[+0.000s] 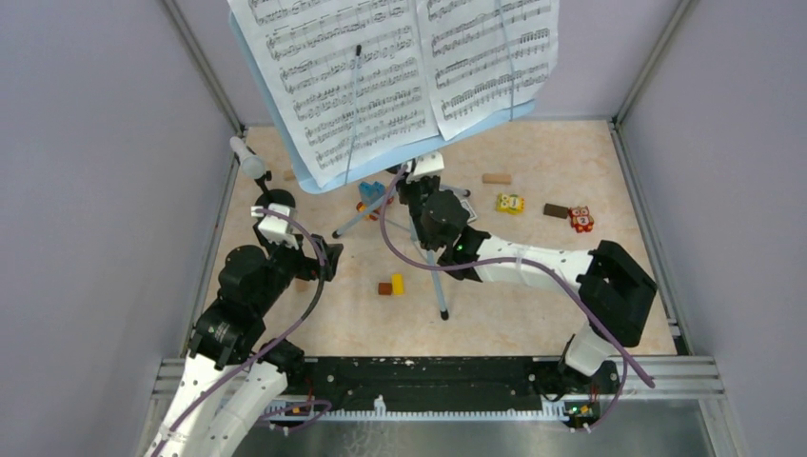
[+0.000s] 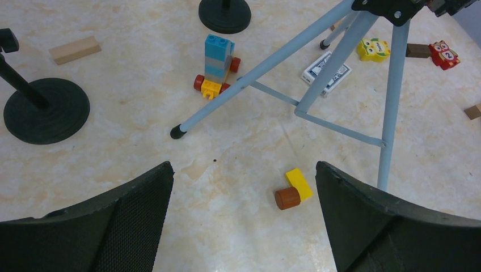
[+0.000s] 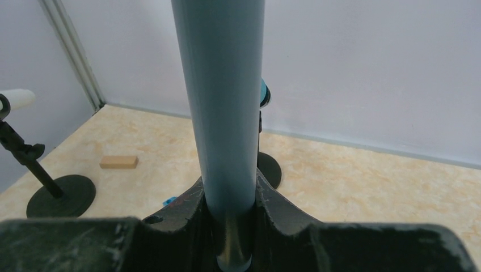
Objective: Pack up the instrument practice props
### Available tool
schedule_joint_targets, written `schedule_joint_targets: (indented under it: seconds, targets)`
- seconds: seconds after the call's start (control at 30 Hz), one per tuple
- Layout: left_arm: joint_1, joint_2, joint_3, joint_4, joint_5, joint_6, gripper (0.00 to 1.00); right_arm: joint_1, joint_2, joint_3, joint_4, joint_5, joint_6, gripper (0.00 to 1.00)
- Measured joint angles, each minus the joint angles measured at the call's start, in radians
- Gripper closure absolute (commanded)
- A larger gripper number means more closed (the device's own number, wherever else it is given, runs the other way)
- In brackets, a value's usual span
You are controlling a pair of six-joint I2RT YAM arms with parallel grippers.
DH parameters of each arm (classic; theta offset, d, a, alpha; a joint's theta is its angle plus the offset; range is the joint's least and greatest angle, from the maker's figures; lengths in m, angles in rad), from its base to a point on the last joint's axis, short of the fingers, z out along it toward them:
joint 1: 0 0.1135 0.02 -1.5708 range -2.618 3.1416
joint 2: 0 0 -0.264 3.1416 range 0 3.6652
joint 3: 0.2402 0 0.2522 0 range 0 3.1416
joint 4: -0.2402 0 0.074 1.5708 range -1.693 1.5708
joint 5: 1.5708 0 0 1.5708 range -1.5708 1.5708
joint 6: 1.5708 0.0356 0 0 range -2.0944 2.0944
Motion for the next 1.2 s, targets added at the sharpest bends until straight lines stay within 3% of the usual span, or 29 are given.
schedule_joint_targets:
  seconds: [0.1, 0.17, 0.23, 0.37, 0.47, 0.77, 0.9, 0.97, 1.1, 1.2]
  targets:
    - [0.0, 0.0, -0.002, 0.0, 0.0, 0.0, 0.01, 0.0, 0.022, 0.015, 0.016, 0.004, -0.002, 0.95]
    - [0.0, 0.0, -0.003, 0.0, 0.0, 0.0, 0.01, 0.0, 0.031, 0.018, 0.031, 0.005, -0.007, 0.79]
    - [0.0, 0.0, -0.003, 0.0, -0.008, 0.0, 0.01, 0.0, 0.032, 0.018, 0.034, 0.005, -0.01, 0.57]
    - [0.0, 0.0, -0.004, 0.0, -0.025, 0.0, 0.01, 0.0, 0.021, 0.0, 0.039, -0.024, 0.061, 0.36]
    - [0.0, 0.0, -0.005, 0.0, -0.029, 0.001, 0.01, 0.0, -0.035, -0.052, -0.003, -0.061, 0.085, 0.26]
    - [0.0, -0.005, -0.011, 0.07, 0.088, -0.007, 0.01, 0.0, -0.392, -0.269, -0.152, -0.228, 0.23, 0.25]
    - [0.0, -0.021, -0.026, 0.146, 0.117, -0.037, 0.01, 0.0, -0.498, -0.325, -0.309, -0.332, 0.308, 0.27]
    - [0.0, -0.024, -0.036, 0.186, 0.125, -0.059, 0.01, -0.007, -0.528, -0.323, -0.418, -0.362, 0.371, 0.35]
    - [0.0, -0.024, -0.076, 0.28, 0.146, -0.109, 0.01, -0.117, -0.55, -0.315, -0.62, -0.532, 0.539, 0.43]
    - [0.0, -0.023, -0.135, 0.362, 0.179, -0.138, 0.01, -0.338, -0.553, -0.355, -0.637, -0.765, 0.734, 0.44]
